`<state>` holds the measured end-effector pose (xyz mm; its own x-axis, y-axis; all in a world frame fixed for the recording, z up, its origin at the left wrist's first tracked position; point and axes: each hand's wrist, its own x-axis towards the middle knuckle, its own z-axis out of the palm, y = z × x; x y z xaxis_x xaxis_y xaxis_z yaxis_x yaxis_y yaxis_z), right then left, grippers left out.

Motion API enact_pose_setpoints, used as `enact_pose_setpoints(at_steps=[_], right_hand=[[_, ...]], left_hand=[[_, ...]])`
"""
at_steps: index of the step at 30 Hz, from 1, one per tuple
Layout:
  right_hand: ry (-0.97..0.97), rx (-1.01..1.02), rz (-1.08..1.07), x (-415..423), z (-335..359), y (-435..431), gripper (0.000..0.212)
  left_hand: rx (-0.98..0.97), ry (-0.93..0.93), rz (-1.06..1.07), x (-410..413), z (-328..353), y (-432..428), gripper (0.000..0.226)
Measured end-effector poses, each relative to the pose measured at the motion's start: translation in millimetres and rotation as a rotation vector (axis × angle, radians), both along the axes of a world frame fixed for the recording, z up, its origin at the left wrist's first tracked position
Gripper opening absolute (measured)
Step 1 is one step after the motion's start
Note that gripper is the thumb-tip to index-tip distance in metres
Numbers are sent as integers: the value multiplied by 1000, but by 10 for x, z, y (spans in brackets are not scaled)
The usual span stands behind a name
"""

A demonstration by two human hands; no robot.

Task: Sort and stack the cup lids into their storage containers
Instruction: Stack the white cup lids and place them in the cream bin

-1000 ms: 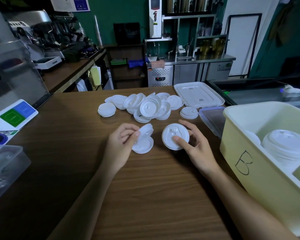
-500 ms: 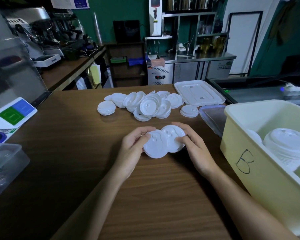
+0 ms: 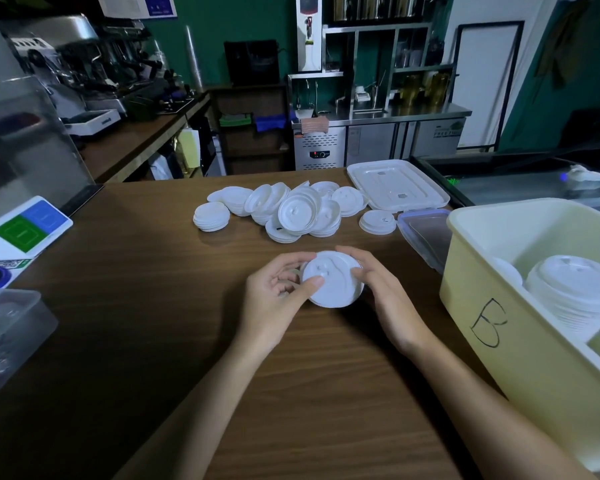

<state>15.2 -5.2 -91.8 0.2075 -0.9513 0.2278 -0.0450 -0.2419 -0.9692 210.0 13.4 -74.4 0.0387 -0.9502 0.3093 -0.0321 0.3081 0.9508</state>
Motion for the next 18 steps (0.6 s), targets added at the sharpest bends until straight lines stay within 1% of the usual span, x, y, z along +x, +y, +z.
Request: enact_pose_setpoints(at_steps=[3,6,8,10,13,14,16,18], right_hand=[[40,-57,-15,16,7,34,40],[41,-102,-32,19,9,38,35],[30,-113,-31,13,3,34,35],[7,-111,-26,10,19,46,37],[-63,-100,-1,16,76,83,36],[-87,-95,9,15,81,86,36],[-123,-82,26,10,78,83,36],[-137,-73,40,11,73,75,36]], left_hand=[[-84,-73,38,-54,-40,-6,32],[-69,-51,39,-44,-66,-26,28],[-60,-69,44,-16,-83,-33,24],[-4,-62,38,20,-90,-57,26],[132,-54,-27,91,-68,-97,52],[162,-57,-74,103,-53,-101,57],[187,-36,-174,106,-31,-98,54],[178,-14,-204,113,-6,-94,46]])
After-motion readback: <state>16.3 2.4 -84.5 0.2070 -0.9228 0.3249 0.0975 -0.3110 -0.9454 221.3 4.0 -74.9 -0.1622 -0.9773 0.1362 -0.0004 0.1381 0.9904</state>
